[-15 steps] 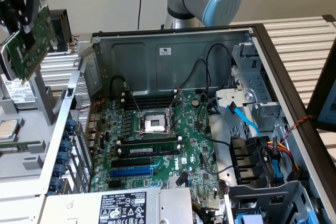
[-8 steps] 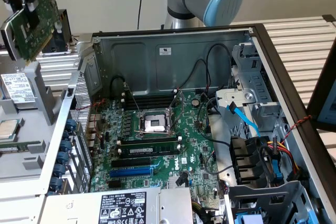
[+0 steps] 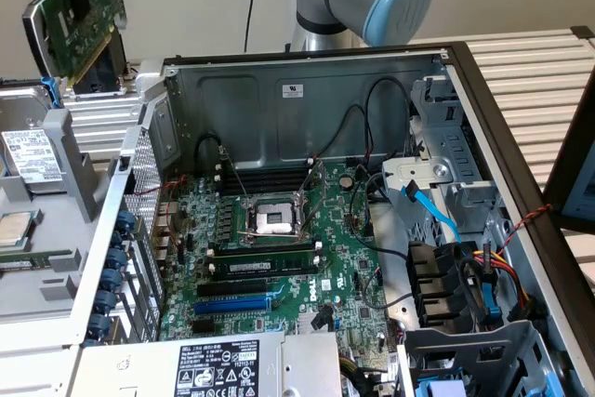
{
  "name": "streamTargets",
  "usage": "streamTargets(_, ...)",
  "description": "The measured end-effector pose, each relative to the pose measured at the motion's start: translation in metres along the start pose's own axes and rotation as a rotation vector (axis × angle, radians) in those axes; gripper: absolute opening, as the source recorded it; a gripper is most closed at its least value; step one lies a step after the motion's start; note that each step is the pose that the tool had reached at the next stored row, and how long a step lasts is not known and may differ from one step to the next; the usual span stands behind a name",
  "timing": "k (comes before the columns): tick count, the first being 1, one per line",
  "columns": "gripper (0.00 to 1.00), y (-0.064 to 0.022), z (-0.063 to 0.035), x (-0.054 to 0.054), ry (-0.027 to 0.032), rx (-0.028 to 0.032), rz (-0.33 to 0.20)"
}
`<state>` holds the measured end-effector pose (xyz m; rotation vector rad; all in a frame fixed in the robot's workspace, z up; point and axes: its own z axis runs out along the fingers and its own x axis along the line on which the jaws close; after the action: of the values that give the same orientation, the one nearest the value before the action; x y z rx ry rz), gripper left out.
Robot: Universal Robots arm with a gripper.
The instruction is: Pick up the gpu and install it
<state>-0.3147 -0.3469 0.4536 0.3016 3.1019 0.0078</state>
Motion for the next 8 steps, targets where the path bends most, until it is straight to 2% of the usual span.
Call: streamTargets(8, 0.27, 0.0060, -0.0175, -0.030, 0.0107, -0.0016, 0.000)
